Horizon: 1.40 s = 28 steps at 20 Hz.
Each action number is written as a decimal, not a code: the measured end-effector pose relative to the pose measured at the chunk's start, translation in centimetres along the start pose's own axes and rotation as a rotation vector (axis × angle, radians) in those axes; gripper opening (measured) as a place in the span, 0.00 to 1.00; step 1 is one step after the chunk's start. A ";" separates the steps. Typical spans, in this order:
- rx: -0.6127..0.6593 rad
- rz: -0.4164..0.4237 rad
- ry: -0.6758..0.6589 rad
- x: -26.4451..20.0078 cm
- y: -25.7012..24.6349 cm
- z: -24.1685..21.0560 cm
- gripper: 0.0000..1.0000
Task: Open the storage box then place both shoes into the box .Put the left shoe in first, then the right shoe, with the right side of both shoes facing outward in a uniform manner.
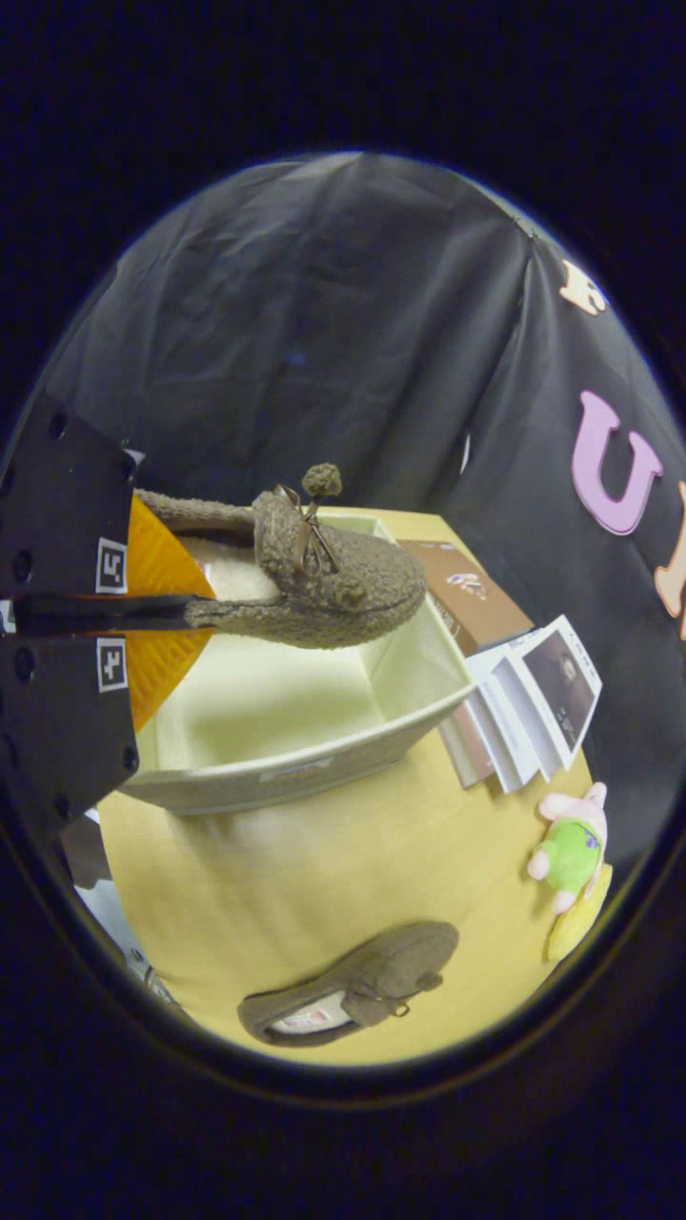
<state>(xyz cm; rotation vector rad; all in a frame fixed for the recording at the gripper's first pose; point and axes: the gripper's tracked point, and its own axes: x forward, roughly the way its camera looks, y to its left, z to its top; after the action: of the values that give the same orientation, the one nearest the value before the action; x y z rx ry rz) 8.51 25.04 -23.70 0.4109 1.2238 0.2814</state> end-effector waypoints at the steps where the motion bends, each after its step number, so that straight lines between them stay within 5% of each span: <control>1: -0.015 -0.026 0.005 1.2 -0.2 -0.3 0.03; 12: -0.101 -0.235 0.070 7.3 -2.4 -2.5 0.03; 16: -0.127 -0.185 0.069 7.3 -1.4 -2.4 0.06; 22: -0.085 -0.011 -0.007 3.5 1.9 -0.1 0.48; 28: -0.126 -0.005 -0.143 -2.8 -0.2 3.5 0.87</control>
<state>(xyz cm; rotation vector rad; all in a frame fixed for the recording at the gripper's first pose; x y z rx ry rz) 10.93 23.11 -20.43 0.3136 1.0613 0.3173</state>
